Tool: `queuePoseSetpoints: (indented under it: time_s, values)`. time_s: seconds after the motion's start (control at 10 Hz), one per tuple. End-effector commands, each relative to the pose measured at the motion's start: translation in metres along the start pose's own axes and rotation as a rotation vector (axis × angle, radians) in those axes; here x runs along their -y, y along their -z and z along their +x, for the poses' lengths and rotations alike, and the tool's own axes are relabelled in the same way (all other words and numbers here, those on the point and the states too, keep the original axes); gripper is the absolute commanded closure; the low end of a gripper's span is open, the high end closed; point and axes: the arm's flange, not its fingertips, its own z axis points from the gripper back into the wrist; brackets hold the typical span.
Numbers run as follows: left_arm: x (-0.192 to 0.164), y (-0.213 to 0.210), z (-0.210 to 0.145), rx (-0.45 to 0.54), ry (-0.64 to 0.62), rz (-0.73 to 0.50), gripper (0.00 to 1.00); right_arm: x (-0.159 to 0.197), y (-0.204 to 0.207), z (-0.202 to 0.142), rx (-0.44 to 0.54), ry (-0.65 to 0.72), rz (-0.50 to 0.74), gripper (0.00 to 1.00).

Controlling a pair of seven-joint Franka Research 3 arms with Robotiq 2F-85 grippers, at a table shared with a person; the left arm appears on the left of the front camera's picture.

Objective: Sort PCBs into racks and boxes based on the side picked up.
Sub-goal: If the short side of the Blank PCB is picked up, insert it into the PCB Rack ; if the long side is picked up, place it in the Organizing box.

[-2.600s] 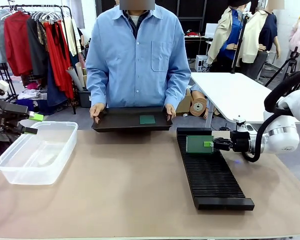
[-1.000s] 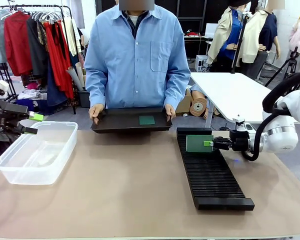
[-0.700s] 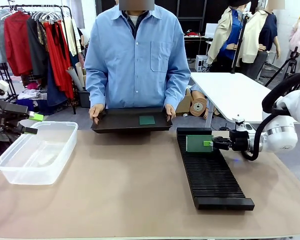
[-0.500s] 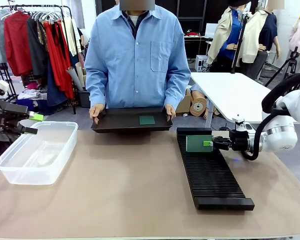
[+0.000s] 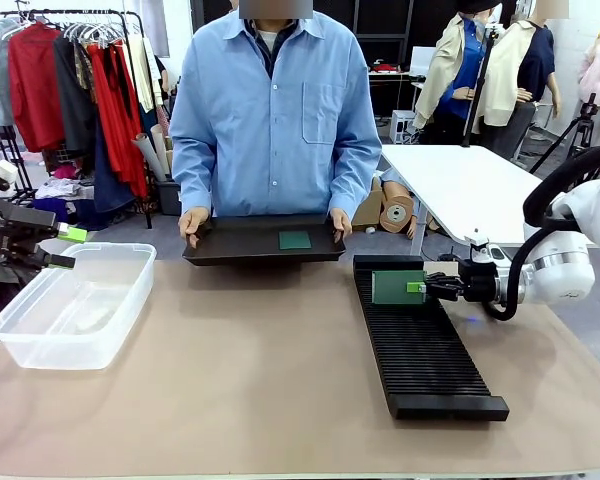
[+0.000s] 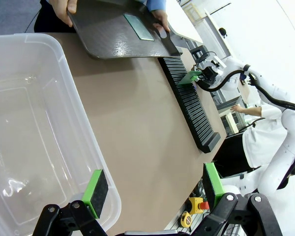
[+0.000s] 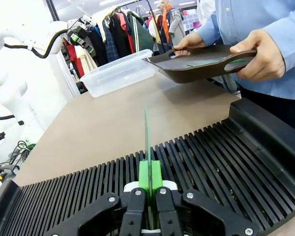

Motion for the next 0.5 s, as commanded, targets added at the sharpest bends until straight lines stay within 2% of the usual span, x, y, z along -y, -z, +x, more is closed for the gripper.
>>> queuePoseSetpoints:
  time_s: [0.0, 0.2, 0.3, 0.4]
  values:
    - [0.0008, -0.0008, -0.0010, 0.001, 0.004, 0.009, 0.00, 0.0079, -0.0030, -0.0194, -0.033, -0.043, -0.035, 0.97]
    - [0.0008, -0.0008, -0.0010, 0.001, 0.004, 0.009, 0.00, 0.0059, -0.0048, -0.0201, -0.030, -0.057, -0.039, 0.92]
    - [0.0008, -0.0008, -0.0010, 0.001, 0.004, 0.009, 0.00, 0.0056, -0.0053, -0.0204, -0.027, -0.055, -0.040, 0.80]
    - [0.0008, -0.0008, -0.0010, 0.001, 0.004, 0.009, 0.00, 0.0053, -0.0061, -0.0203, -0.027, -0.053, -0.039, 0.61]
